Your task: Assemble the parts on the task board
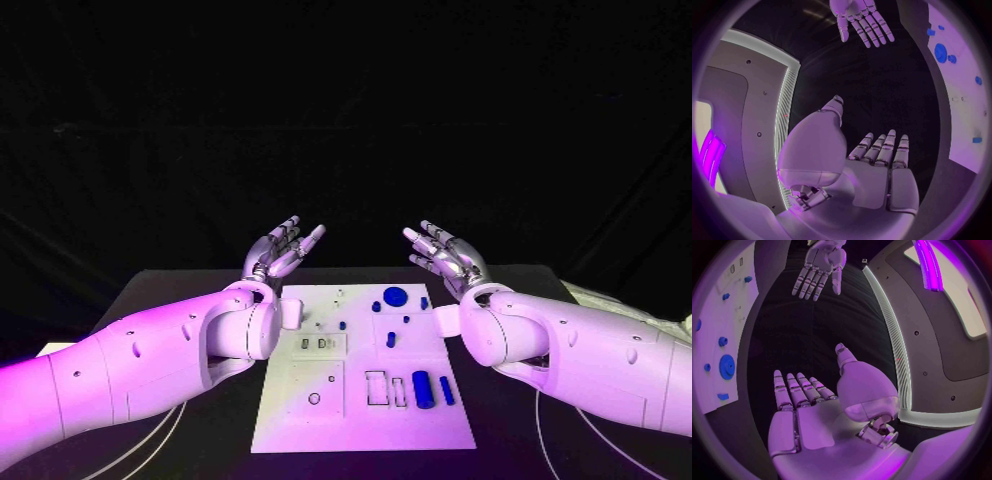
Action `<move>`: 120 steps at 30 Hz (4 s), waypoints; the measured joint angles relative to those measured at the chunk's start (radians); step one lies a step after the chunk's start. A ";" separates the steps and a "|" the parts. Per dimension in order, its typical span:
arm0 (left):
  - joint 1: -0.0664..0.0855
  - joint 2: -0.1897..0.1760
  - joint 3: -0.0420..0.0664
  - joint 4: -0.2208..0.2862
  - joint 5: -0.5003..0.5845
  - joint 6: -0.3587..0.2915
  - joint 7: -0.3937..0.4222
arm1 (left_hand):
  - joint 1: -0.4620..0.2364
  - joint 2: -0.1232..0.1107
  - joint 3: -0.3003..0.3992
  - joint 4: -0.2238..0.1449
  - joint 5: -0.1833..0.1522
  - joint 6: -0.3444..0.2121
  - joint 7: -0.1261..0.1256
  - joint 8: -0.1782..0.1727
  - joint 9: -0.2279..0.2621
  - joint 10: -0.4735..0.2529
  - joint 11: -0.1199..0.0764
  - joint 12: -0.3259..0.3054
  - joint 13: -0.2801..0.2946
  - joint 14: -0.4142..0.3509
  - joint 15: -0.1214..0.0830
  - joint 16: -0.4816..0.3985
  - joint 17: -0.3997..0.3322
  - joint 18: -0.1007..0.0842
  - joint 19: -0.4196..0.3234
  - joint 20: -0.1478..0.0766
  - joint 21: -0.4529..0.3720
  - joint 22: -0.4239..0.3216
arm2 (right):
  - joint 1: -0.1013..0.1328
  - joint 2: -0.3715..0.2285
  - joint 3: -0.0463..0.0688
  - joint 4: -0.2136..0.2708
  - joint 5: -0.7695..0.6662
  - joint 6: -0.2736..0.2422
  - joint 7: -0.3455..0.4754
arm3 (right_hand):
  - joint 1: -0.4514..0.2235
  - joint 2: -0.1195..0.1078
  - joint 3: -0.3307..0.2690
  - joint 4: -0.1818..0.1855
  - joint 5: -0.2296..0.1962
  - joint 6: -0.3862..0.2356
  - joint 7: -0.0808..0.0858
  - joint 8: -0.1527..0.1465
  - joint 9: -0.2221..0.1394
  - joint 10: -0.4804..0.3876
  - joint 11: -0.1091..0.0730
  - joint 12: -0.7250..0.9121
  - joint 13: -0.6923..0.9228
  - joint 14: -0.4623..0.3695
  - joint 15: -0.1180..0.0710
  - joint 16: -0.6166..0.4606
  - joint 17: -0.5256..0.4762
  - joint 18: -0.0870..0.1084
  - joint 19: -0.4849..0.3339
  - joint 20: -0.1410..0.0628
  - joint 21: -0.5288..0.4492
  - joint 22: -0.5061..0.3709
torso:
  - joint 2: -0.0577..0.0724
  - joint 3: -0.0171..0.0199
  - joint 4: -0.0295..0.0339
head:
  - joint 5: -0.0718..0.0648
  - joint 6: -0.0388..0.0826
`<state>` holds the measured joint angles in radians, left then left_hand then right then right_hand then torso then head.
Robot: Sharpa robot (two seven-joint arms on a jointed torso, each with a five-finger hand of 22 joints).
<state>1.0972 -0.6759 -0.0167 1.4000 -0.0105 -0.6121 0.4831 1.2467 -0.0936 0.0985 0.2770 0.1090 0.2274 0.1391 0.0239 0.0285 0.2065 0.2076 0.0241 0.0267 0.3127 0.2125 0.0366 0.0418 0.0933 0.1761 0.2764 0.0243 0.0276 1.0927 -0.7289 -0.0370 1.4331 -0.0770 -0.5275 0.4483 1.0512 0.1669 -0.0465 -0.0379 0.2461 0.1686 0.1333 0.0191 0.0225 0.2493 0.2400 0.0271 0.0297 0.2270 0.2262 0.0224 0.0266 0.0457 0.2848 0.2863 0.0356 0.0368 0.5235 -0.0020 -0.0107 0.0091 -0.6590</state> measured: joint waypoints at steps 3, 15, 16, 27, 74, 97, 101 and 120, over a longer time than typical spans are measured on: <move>0.001 0.001 0.000 -0.002 -0.005 0.020 -0.003 | 0.018 0.005 0.002 0.002 0.000 0.018 0.000 0.003 0.002 0.016 0.016 0.002 0.003 0.032 0.004 0.008 0.004 0.016 0.012 0.011 0.006 0.004 | 0.009 0.010 -0.006 -0.027 -0.032 0.081 -0.019 | 0.056 0.003 0.018 -0.043 -0.013 0.043 0.003 0.006 0.005 0.066 0.004 0.011 0.006 0.071 0.003 0.015 0.007 0.023 0.062 0.001 0.016 0.008 | 0.000 0.0000 -0.0004 | 0.000 0.000; 0.005 -0.030 0.001 0.006 -0.013 0.068 -0.001 | 0.063 0.050 -0.004 -0.013 0.000 0.215 0.014 0.038 0.020 0.359 0.039 0.054 0.027 0.414 0.001 0.096 0.041 0.039 0.393 0.011 0.138 0.060 | 0.042 0.004 -0.010 -0.102 -0.252 0.221 -0.062 | 0.243 -0.031 0.103 -0.213 -0.057 0.521 0.047 0.077 0.040 0.590 -0.037 0.095 0.029 0.612 -0.049 0.105 0.033 0.109 0.447 -0.008 0.133 0.048 | 0.020 -0.0026 0.0037 | -0.018 0.010; 0.005 -0.035 0.001 0.006 -0.013 0.071 0.001 | 0.067 0.055 -0.006 -0.017 0.000 0.253 0.016 0.045 0.024 0.401 0.034 0.061 0.029 0.444 -0.005 0.103 0.043 0.041 0.427 0.010 0.151 0.065 | 0.046 -0.002 -0.008 -0.107 -0.287 0.212 -0.062 | 0.248 -0.034 0.109 -0.219 -0.057 0.551 0.052 0.077 0.040 0.616 -0.041 0.095 0.029 0.640 -0.054 0.105 0.034 0.109 0.465 -0.011 0.140 0.048 | 0.026 -0.0033 0.0057 | -0.022 0.012; 0.015 -0.104 0.002 0.097 -0.025 0.099 0.004 | 0.095 0.082 -0.025 -0.069 0.000 0.600 0.067 0.101 0.041 0.711 -0.015 0.108 0.039 0.700 -0.067 0.149 0.080 0.078 0.707 -0.027 0.259 0.099 | 0.073 -0.015 0.000 -0.110 -0.645 0.167 -0.107 | 0.277 -0.064 0.172 -0.248 -0.062 0.723 0.088 0.065 0.042 0.771 -0.069 0.069 0.032 0.848 -0.098 0.108 0.041 0.124 0.618 -0.047 0.192 0.050 | 0.079 -0.0044 0.0165 | -0.031 0.029; 0.057 -0.244 0.028 0.395 0.061 0.119 0.005 | 0.105 0.092 -0.048 -0.104 0.000 0.729 0.079 0.087 0.040 0.833 -0.049 0.088 0.040 0.835 -0.110 0.150 0.159 0.078 0.853 -0.069 0.324 0.121 | 0.168 0.049 0.017 -0.088 -1.653 0.355 -0.556 | 0.178 -0.185 0.334 -0.184 -0.076 0.911 0.002 0.050 0.047 0.929 -0.160 0.041 0.038 1.233 -0.241 0.822 0.679 0.125 0.922 -0.209 0.777 0.360 | 0.245 -0.0153 0.0508 | -0.057 0.059; 0.058 -0.244 0.028 0.391 0.071 0.120 -0.001 | 0.105 0.092 -0.051 -0.106 0.000 0.725 0.082 0.082 0.039 0.830 -0.045 0.080 0.040 0.835 -0.110 0.145 0.164 0.078 0.853 -0.069 0.324 0.121 | 0.169 0.067 0.018 -0.103 -1.667 0.391 -0.554 | 0.173 -0.180 0.406 -0.134 -0.076 0.947 -0.006 0.050 0.049 0.946 -0.169 0.041 0.036 1.233 -0.241 1.007 0.857 0.124 0.911 -0.206 0.875 0.439 | 0.262 -0.0149 0.0523 | -0.054 0.063; 0.058 -0.244 0.028 0.392 0.071 0.121 -0.003 | 0.105 0.092 -0.051 -0.106 0.000 0.725 0.082 0.082 0.039 0.830 -0.045 0.076 0.040 0.835 -0.110 0.145 0.164 0.078 0.853 -0.069 0.324 0.121 | 0.170 0.071 0.019 -0.108 -1.667 0.391 -0.554 | 0.169 -0.184 0.411 -0.129 -0.076 0.954 -0.005 0.050 0.048 0.946 -0.169 0.041 0.036 1.236 -0.244 1.018 0.866 0.124 0.911 -0.206 0.886 0.449 | 0.264 -0.0149 0.0523 | -0.056 0.063; 0.058 -0.242 0.028 0.385 0.072 0.128 -0.012 | 0.105 0.092 -0.051 -0.112 0.000 0.721 0.086 0.078 0.039 0.826 -0.042 0.072 0.040 0.835 -0.110 0.141 0.168 0.078 0.853 -0.069 0.324 0.121 | 0.169 0.076 0.024 -0.095 -1.656 0.241 -0.558 | 0.192 -0.183 0.472 -0.121 -0.102 0.996 -0.011 0.061 0.055 0.993 -0.183 0.038 0.037 1.240 -0.248 1.103 0.950 0.125 0.928 -0.211 0.984 0.568 | 0.269 -0.0151 0.0534 | -0.055 0.065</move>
<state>1.1556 -0.9183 0.0113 1.7849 0.0613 -0.4843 0.4708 1.3512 -0.0015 0.0473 0.1651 0.1089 0.9486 0.2251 0.1016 0.0678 1.0329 0.1660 0.0959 0.0663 1.1479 0.1021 0.1778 0.2094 0.1712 1.0292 0.2075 0.3486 0.1483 1.2619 -0.6526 -0.0125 1.3383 -1.7334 -0.2869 -0.1099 1.2431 -0.0158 0.4254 -0.1587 0.1444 1.1643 0.1223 0.0797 0.0776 1.2419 0.0573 0.0655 0.0665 1.4669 -0.0216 1.1249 0.9763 0.1702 1.2129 0.0752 1.0199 0.6053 0.7924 -0.0171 0.0427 -0.0456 -0.5943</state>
